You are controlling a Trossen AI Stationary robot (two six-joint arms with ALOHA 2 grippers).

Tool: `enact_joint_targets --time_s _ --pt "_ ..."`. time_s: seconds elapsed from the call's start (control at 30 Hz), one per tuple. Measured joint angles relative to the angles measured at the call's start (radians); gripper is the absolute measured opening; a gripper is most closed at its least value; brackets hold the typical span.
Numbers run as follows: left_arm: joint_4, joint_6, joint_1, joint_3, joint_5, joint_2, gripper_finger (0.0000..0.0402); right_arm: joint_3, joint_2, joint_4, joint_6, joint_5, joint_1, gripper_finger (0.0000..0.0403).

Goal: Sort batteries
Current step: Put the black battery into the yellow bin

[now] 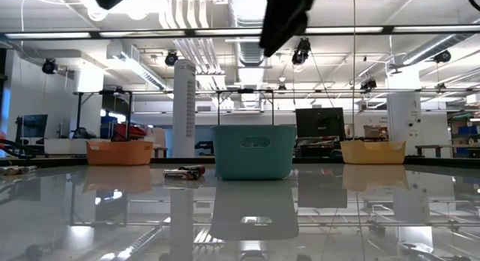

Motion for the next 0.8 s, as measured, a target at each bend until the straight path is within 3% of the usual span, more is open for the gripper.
enact_joint_targets --time_s 0.23,0.6,0.8 --pt "-0.158 -0.238 -0.007 -0.021 -0.032 0.094 0.0151 -0.140 -0.180 0.018 0.031 0.060 0.018 0.0187" --pt "-0.102 -0.561 -0.006 -0.079 -0.180 0.318 0.0151 -0.300 -0.381 0.005 0.054 0.075 0.096 0.0187" --pt "-0.082 -0.685 0.019 -0.079 -0.184 0.481 0.0151 -0.318 -0.451 0.003 0.147 0.067 0.150 0.0197"
